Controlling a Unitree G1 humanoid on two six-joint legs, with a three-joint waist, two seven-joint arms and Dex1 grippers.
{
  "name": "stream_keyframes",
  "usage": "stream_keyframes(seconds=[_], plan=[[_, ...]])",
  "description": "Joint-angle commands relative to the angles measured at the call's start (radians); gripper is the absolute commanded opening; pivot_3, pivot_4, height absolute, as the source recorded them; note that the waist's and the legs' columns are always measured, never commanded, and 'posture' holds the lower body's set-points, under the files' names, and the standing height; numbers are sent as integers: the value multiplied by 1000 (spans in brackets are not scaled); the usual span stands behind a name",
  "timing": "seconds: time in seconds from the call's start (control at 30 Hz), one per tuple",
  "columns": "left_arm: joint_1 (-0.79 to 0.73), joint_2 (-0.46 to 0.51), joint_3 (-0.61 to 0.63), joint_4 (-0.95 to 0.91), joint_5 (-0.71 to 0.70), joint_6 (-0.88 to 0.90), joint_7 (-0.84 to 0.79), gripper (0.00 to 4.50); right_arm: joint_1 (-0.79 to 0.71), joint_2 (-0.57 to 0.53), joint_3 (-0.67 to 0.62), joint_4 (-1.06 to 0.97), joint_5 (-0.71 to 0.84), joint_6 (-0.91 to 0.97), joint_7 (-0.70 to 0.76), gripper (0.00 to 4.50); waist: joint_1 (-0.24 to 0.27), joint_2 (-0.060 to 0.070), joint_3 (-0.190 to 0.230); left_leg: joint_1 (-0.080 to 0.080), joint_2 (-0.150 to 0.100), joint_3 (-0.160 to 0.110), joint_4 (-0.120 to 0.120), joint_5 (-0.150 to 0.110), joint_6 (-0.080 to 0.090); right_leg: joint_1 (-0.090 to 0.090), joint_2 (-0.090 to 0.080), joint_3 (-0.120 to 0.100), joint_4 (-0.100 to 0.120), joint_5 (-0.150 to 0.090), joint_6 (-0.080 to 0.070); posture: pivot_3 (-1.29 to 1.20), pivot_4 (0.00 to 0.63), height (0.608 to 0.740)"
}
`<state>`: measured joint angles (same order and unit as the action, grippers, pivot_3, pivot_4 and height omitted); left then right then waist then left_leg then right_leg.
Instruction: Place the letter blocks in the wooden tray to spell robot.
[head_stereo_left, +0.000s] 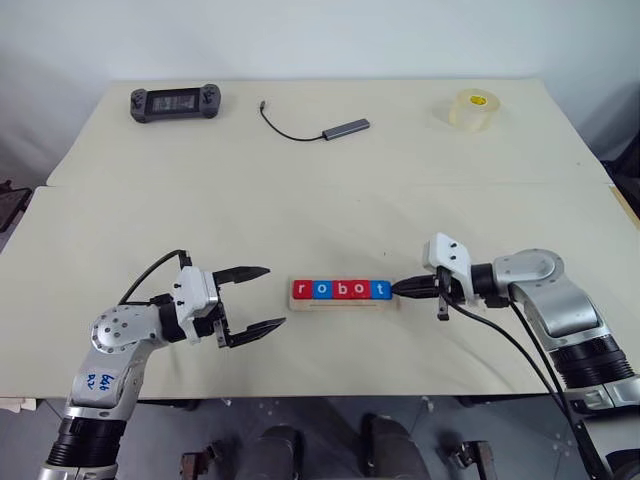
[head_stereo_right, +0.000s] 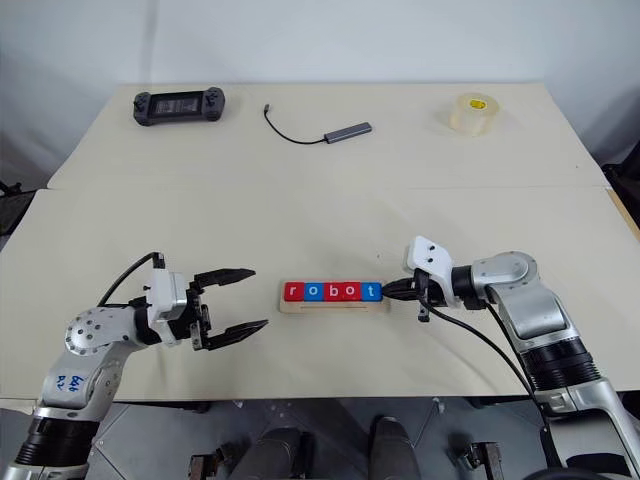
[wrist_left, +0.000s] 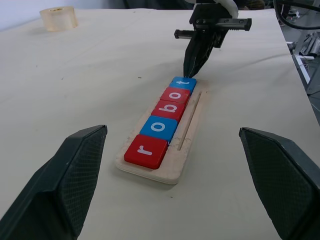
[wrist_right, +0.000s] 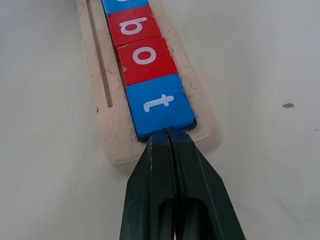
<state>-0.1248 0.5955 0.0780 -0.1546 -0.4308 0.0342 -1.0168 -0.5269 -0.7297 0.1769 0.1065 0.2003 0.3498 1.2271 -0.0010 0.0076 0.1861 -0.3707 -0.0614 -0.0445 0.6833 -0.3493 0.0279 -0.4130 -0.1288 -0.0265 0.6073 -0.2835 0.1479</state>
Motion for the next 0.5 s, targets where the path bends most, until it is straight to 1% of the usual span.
stream_keyframes(seconds=[0.03,0.2,0.23,0.3,0.37,0.43,0.5], plan=[[-4,1,1,-49,-10,4,9,4500,5,3,-16,-24,11,-9,-4,31,0,0,0,0,0,0,0,0,0,0,0,0,0,0,0,0,150,740],[0,8,7,-62,-17,18,5,4500,54,-38,-123,-101,104,-25,32,31,3,0,0,0,0,0,0,0,0,0,0,0,0,0,0,0,150,740],[3,11,10,-63,-19,20,2,4500,69,-47,-144,-118,119,-22,33,189,4,0,0,0,0,0,0,0,0,0,0,0,0,0,0,0,150,740],[6,21,21,-61,-26,24,-4,4500,121,-85,-192,-156,143,-32,51,617,7,0,0,-1,0,-1,0,0,0,0,0,-1,0,0,0,0,150,740],[10,32,38,-55,-33,32,-7,4500,177,-107,-234,-184,156,-77,60,1236,10,0,0,-1,0,-1,0,0,0,0,0,-1,-1,0,0,0,150,740],[17,49,60,-43,-38,40,-8,4500,244,-101,-297,-196,197,-161,89,1969,11,0,0,-1,0,-1,0,0,0,0,0,-1,-1,0,0,0,150,740],[23,63,83,-32,-45,47,-9,4500,306,-122,-323,-197,190,-225,114,2669,11,0,0,0,0,0,0,0,0,0,0,-1,-1,0,0,0,150,740]])
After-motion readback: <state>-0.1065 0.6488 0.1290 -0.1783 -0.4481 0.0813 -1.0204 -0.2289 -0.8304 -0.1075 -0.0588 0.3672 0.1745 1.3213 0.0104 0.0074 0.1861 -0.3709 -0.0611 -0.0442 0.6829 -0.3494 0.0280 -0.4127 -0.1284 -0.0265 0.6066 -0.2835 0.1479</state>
